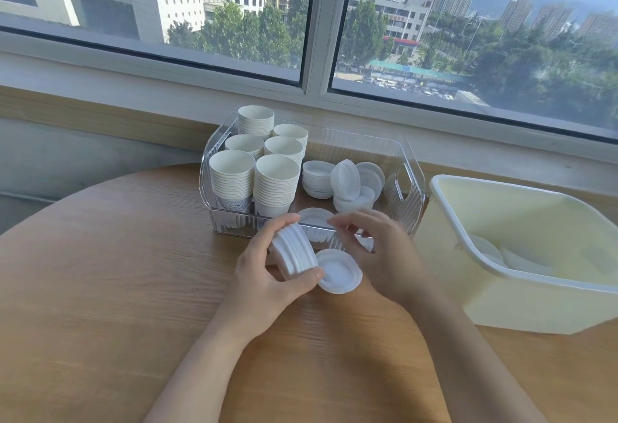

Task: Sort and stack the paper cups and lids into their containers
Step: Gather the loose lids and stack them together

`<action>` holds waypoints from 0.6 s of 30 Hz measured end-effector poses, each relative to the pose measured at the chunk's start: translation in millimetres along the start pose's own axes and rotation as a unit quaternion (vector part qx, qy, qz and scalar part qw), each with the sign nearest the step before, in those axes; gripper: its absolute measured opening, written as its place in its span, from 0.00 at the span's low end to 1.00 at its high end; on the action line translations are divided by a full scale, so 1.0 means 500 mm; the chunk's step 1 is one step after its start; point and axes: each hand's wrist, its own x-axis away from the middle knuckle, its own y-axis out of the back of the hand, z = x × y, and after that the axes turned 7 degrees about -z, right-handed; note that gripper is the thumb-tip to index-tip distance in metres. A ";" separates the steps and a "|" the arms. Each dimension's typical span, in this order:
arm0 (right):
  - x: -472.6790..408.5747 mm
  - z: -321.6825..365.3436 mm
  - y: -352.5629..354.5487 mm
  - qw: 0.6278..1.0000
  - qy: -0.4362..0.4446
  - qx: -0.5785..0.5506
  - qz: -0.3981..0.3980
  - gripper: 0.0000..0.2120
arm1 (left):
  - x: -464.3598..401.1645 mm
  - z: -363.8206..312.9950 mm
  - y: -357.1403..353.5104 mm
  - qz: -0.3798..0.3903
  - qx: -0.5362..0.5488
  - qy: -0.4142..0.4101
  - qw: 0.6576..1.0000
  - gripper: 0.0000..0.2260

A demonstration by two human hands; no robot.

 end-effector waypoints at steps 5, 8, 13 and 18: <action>0.106 -0.032 0.009 0.997 0.031 0.039 0.056 0.08 | 0.005 -0.006 0.007 0.053 -0.007 0.015 0.998 0.35; 0.134 -0.055 -0.005 0.992 0.056 0.088 0.069 0.06 | 0.008 -0.010 0.002 0.068 -0.009 0.012 0.998 0.36; 0.155 -0.046 0.002 0.996 -0.040 -0.026 -0.081 0.04 | 0.012 -0.018 -0.003 0.072 0.002 0.011 0.997 0.35; 0.164 -0.025 0.000 0.949 -0.142 -0.266 -0.095 0.01 | 0.023 -0.036 -0.019 0.088 -0.005 -0.007 0.996 0.34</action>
